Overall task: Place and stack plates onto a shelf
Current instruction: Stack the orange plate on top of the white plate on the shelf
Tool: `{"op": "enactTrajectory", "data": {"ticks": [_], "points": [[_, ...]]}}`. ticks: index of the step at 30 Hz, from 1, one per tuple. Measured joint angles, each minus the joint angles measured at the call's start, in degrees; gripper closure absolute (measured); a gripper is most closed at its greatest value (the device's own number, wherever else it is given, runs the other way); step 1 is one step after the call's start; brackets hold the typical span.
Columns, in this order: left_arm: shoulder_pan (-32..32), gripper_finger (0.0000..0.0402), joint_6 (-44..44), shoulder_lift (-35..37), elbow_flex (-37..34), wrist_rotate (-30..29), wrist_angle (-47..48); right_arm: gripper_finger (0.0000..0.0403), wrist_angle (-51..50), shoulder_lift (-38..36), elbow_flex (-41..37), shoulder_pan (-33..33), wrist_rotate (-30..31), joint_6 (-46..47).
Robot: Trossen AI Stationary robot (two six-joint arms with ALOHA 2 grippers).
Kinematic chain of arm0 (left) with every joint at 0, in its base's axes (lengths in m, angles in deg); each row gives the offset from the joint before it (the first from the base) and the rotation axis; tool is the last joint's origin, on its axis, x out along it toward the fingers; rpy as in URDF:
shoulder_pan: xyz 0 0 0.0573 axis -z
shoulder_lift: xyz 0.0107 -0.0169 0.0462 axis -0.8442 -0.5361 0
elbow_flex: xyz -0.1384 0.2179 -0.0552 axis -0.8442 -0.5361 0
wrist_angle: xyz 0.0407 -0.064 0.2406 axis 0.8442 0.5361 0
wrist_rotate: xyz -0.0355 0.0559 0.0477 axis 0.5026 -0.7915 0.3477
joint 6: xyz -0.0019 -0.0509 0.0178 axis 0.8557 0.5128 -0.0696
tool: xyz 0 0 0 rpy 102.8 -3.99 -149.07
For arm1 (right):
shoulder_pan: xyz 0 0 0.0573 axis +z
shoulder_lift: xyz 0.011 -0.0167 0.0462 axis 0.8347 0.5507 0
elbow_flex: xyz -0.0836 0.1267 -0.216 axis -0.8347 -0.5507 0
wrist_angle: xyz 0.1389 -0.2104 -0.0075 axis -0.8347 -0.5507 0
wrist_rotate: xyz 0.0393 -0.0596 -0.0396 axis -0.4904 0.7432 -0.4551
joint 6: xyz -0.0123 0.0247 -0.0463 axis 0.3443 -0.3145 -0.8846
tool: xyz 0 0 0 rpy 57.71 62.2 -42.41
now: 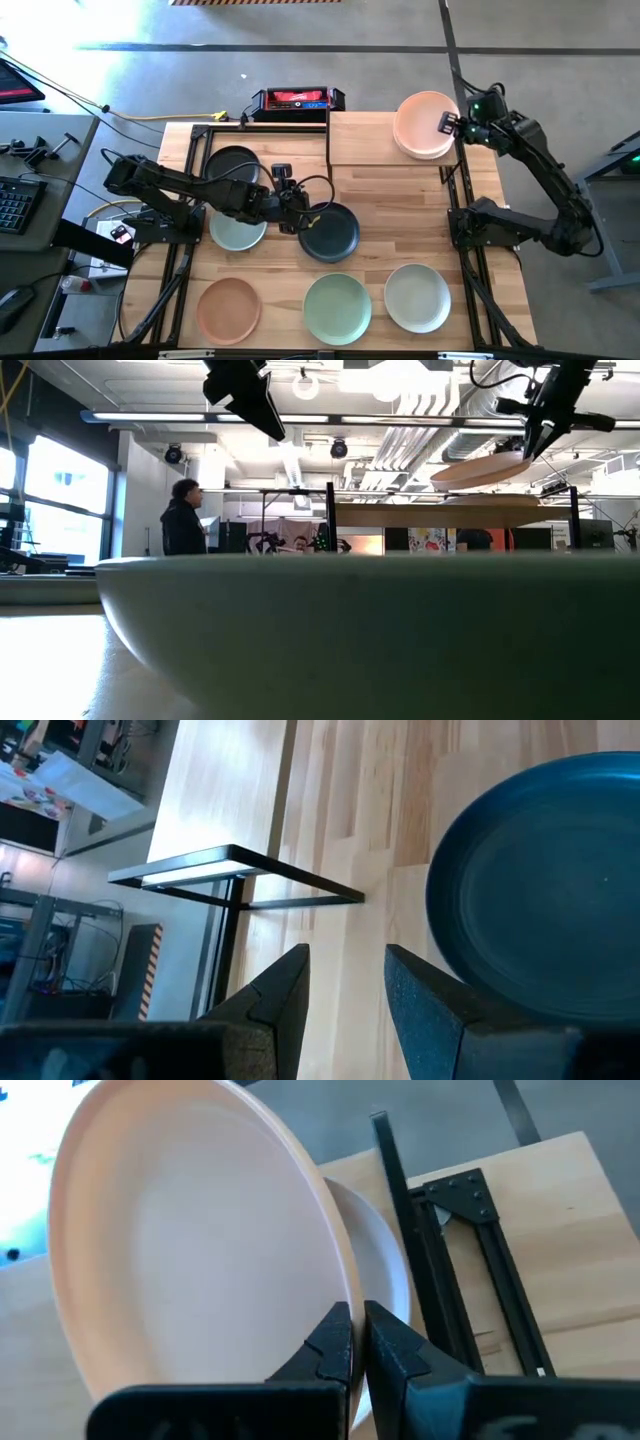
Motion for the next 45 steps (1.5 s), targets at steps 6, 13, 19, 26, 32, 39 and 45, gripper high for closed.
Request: {"op": "enactTrajectory", "data": {"ticks": [6, 13, 19, 26, 32, 39, 45], "points": [[0.00, 0.0280, 0.02, 0.00, 0.00, 0.02, 0.00, 0.0403, -1.44, 0.67, 0.00, 0.00, 1.24, 1.62], [0.00, 0.0280, 0.02, 0.00, 0.00, 0.79, -0.02, 0.0403, -0.91, 2.96, 0.00, 0.88, 1.44, 3.46], [0.00, 0.0280, 0.04, 0.00, 0.00, 1.16, -0.02, 0.0403, -1.07, 4.11, 0.00, 0.92, 1.59, 3.46], [0.00, 0.0280, 0.04, 0.00, 0.00, 1.16, -0.01, 0.0403, -1.61, 5.90, 0.00, 0.92, 1.57, 3.46], [0.00, 0.0280, 0.04, 0.00, 0.00, 1.14, -0.02, 0.0403, -2.16, 6.64, 0.00, 0.92, 1.57, 3.61], [0.00, 0.0280, 0.06, -0.01, 0.00, 1.11, -0.02, 0.0402, -2.20, 6.64, 0.00, 0.92, 1.74, 3.11], [0.00, 0.0280, 0.06, -0.02, -0.01, 1.11, -0.02, 0.0377, -4.20, 7.13, 0.00, 0.88, 1.69, 1.28]]}}
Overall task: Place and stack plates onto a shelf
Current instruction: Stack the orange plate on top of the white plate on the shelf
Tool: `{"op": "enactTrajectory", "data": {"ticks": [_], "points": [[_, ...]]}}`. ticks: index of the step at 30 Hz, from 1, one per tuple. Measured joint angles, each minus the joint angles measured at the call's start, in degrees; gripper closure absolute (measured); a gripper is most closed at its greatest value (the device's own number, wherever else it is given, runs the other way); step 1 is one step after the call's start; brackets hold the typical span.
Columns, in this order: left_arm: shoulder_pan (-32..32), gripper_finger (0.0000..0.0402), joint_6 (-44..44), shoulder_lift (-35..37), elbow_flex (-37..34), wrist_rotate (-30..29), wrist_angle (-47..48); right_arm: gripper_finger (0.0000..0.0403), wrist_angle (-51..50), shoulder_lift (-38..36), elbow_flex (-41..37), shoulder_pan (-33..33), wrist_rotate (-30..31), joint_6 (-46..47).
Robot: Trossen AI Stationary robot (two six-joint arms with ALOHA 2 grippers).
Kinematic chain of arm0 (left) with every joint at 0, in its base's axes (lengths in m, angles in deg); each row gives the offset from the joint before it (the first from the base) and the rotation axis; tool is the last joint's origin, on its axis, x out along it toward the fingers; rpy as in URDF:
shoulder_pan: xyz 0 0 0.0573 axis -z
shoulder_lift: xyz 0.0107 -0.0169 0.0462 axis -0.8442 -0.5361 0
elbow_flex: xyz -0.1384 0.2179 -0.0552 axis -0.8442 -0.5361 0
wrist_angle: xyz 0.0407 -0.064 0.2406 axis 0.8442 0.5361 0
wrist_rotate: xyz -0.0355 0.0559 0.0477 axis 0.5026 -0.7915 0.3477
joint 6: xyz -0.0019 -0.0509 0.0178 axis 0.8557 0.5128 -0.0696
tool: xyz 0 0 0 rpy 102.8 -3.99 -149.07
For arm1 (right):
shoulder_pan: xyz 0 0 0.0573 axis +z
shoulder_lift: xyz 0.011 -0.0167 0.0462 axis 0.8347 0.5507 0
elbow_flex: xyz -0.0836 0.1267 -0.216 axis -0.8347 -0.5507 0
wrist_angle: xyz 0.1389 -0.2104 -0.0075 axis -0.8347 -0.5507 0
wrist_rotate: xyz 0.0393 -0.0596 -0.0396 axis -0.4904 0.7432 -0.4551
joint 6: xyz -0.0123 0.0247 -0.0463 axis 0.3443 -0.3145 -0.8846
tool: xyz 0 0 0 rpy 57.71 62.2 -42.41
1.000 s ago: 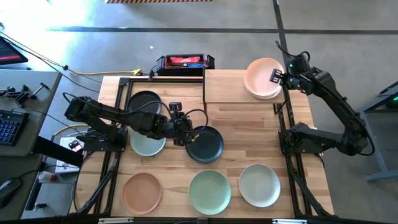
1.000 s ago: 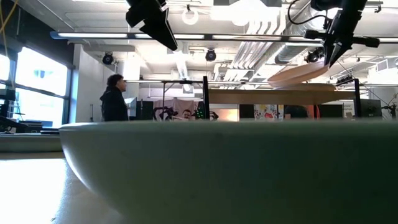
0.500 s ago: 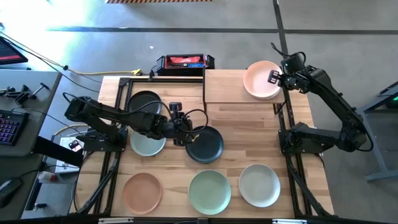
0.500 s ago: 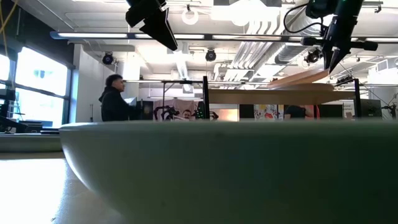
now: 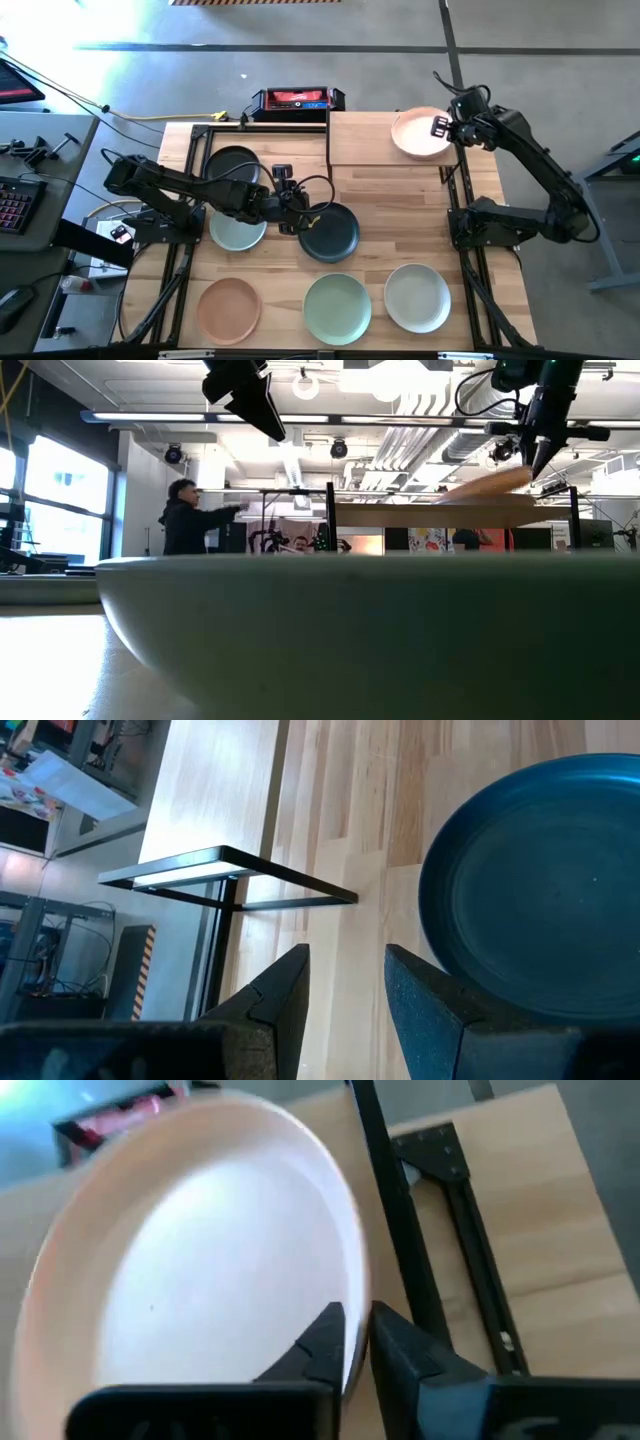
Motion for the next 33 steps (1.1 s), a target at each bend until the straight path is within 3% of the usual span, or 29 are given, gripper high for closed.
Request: {"op": "enactTrajectory", "data": {"ticks": [5, 10, 13, 19, 33], "points": [[0.00, 0.0280, 0.00, 0.00, 0.01, -0.02, 0.00, 0.0331, -1.05, 0.57, 0.00, -0.01, 0.57, -0.63], [0.00, 0.0280, 0.00, 0.00, 0.00, -0.02, 0.00, 0.0310, -1.04, 0.59, 0.00, -0.01, 0.00, -2.42], [0.00, 0.0280, 0.00, 0.00, 0.01, -0.02, 0.00, 0.0309, -1.04, 0.56, 0.00, -0.01, -2.41, -3.33], [0.00, 0.0280, 1.55, 0.00, -0.01, -0.04, 0.00, 0.0308, -1.45, 0.56, 0.00, 1.17, -12.79, -4.71], [-0.02, 0.0280, 1.95, 0.00, 0.01, -0.04, 0.00, 0.0308, -4.95, 0.67, 0.00, 9.52, -10.19, -2.03]]}}
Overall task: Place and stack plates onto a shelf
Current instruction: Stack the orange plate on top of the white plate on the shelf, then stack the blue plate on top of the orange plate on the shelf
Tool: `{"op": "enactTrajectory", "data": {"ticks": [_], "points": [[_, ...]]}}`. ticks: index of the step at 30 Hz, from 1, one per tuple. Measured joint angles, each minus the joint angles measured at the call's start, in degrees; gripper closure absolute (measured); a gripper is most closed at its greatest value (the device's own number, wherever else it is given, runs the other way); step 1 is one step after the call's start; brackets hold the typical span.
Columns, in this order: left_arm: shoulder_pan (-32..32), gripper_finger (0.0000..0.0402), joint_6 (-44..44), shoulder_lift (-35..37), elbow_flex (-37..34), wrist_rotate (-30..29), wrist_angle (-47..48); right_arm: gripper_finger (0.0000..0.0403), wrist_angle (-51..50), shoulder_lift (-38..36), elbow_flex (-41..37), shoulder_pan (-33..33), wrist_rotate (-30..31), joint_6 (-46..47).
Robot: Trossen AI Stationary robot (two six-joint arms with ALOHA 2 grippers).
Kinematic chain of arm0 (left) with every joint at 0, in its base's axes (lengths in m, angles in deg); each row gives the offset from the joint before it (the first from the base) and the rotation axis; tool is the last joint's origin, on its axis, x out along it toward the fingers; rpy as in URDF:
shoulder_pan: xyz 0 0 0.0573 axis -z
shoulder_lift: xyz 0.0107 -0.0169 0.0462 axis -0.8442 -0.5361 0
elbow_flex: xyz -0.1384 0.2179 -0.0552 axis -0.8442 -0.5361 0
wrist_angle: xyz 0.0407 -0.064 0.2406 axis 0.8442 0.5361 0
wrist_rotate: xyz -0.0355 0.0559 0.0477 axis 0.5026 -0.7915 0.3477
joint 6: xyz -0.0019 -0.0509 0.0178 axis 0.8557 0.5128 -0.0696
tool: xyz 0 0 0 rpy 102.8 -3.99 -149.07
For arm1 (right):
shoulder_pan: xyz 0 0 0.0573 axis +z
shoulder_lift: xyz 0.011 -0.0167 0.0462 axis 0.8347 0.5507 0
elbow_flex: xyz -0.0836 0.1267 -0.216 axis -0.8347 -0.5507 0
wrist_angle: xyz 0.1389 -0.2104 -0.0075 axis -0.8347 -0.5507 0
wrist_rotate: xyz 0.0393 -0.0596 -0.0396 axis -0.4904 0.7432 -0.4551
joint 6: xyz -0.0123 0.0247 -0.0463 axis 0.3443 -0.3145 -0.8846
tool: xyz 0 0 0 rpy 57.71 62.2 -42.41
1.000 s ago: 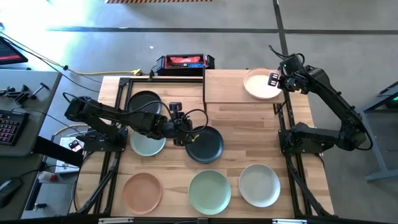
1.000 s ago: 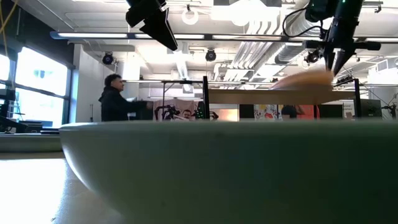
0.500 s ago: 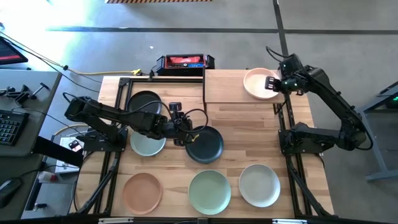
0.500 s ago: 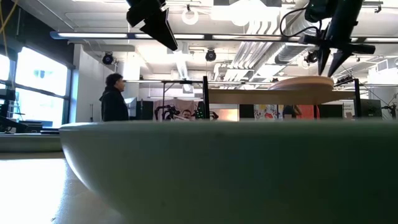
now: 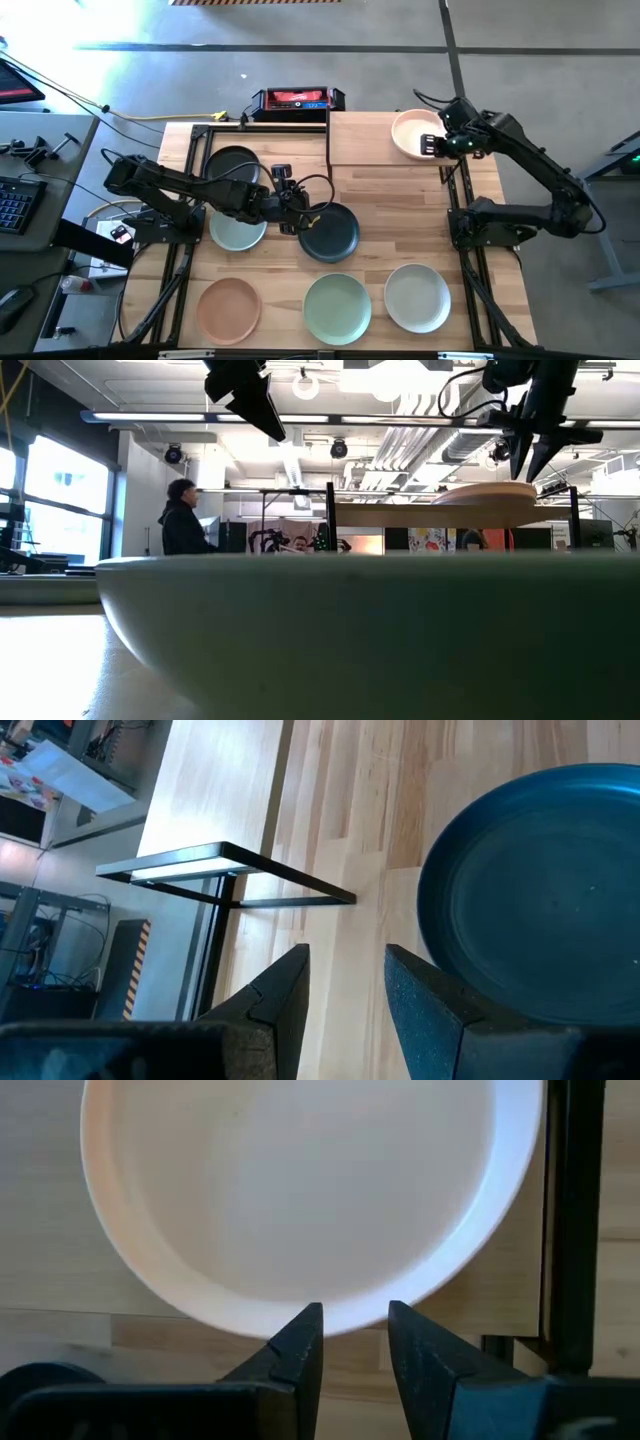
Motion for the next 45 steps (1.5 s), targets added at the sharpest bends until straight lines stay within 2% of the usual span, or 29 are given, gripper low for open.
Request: {"op": "enactTrajectory", "data": {"ticks": [20, 27, 32, 36, 42, 45], "points": [[0.00, 0.0280, 0.83, 0.00, 0.00, 0.02, 0.02, 0.0308, -1.64, 4.02, 0.04, 3.28, 4.56, 2.69], [-0.02, 0.0280, 2.33, 0.00, 0.00, 0.02, 1.19, 0.0308, -1.61, 1.93, 0.89, 3.28, 2.37, 1.01], [-0.04, 0.0280, 10.41, 0.00, 0.00, 0.03, 6.97, 0.0308, -1.22, -0.25, 1.77, 3.62, -3.47, -1.03], [-0.04, 0.0280, 20.69, 0.00, 0.00, 0.81, 14.39, 0.0308, -1.22, -1.62, 1.77, 6.21, -8.04, -1.22], [-0.02, 0.0280, 38.63, 0.00, -0.03, 10.98, 24.79, 0.0308, -0.98, -1.97, 1.77, 13.32, -8.76, 1.41], [-0.02, 0.0280, 45.13, 0.00, -1.61, 15.60, 24.92, 0.0308, 0.11, -1.97, 1.79, 16.83, -6.64, 3.56]]}}
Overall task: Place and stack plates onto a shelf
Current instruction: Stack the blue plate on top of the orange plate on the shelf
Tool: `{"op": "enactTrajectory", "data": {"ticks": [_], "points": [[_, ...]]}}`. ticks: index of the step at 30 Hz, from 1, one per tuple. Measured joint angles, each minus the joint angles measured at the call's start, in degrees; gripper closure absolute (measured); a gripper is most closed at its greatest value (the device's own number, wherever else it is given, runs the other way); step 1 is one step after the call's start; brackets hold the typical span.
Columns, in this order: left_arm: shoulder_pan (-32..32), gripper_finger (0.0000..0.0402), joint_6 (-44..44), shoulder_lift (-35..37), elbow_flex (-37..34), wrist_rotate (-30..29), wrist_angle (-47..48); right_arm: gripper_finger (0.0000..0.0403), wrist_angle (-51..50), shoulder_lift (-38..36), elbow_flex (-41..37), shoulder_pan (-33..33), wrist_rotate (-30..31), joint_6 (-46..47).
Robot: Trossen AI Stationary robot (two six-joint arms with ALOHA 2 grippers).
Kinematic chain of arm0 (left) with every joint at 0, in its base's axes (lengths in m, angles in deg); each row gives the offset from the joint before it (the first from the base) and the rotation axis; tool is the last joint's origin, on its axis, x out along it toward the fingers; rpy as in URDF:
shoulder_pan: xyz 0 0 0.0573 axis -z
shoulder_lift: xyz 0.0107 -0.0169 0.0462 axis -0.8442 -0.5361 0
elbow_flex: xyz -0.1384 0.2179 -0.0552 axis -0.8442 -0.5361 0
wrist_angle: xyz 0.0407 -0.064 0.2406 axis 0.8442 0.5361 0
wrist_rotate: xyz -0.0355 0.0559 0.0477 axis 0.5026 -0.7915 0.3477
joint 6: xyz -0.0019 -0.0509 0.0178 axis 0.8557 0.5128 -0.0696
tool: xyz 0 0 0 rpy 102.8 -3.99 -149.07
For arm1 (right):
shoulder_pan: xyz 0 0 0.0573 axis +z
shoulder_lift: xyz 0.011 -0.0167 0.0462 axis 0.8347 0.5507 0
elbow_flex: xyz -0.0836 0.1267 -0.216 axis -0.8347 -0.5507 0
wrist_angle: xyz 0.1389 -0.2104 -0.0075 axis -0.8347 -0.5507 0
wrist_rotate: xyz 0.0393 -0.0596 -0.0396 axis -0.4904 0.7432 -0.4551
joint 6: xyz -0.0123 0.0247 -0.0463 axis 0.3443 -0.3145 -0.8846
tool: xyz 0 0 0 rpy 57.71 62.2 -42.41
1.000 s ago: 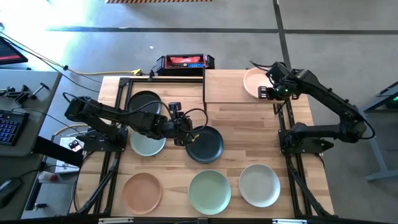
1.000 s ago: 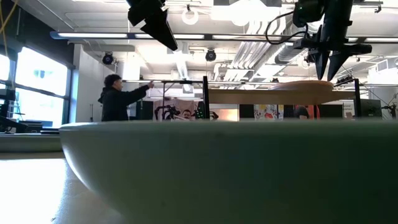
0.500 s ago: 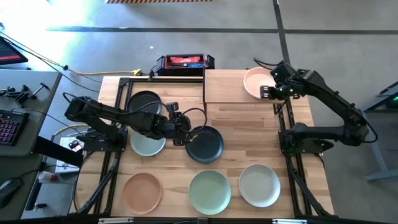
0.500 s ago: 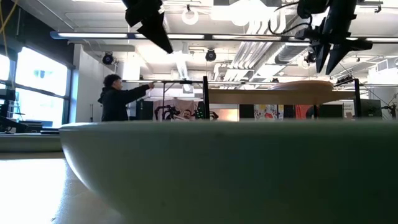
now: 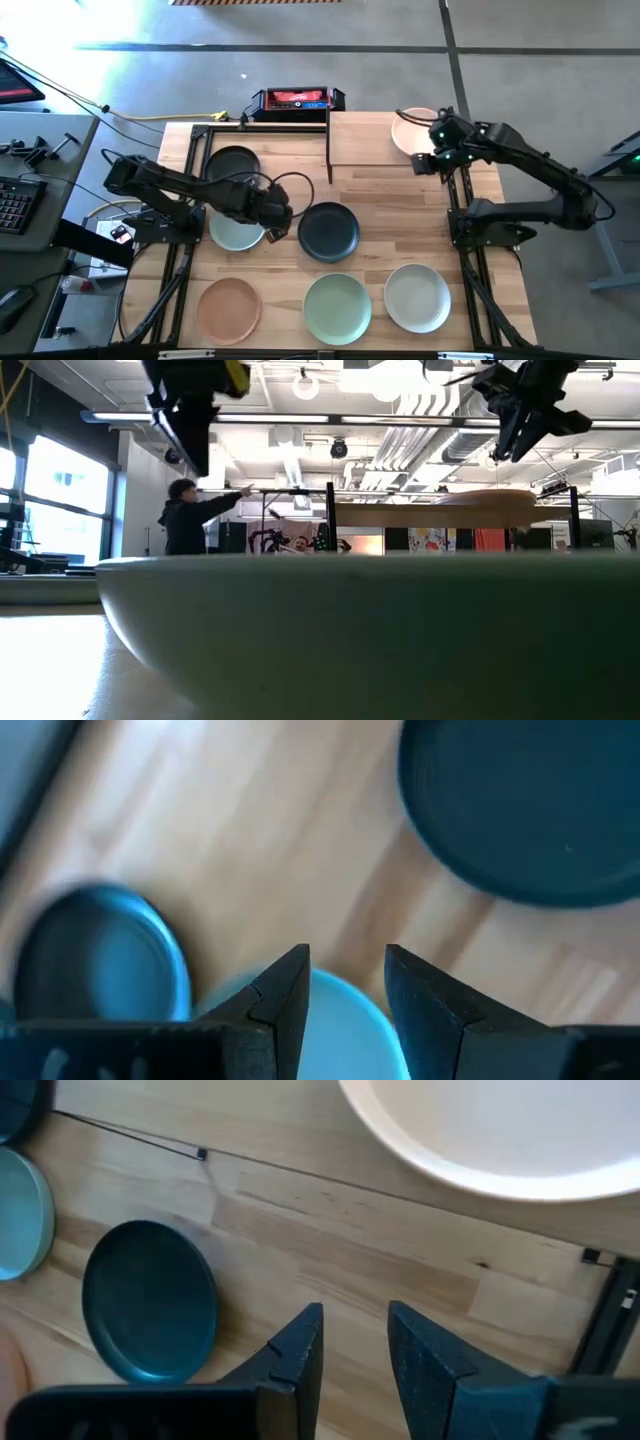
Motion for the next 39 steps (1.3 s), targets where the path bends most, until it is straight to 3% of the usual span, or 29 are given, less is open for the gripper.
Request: {"op": "enactTrajectory", "data": {"ticks": [10, 27, 39], "points": [[0.00, 0.0280, 10.60, -0.06, -10.38, 9.82, -4.97, 0.0308, 1.66, 0.00, -0.02, 7.20, 4.01, 6.30], [0.69, 0.0280, 17.65, -0.35, -19.99, 15.48, -13.99, 0.0308, 2.55, 0.04, -0.02, 13.40, 7.06, 12.19], [2.03, 0.0280, 20.33, -0.35, -23.57, 17.58, -19.65, 0.0308, 2.56, 0.04, -0.02, 13.84, 7.75, 12.35]]}}
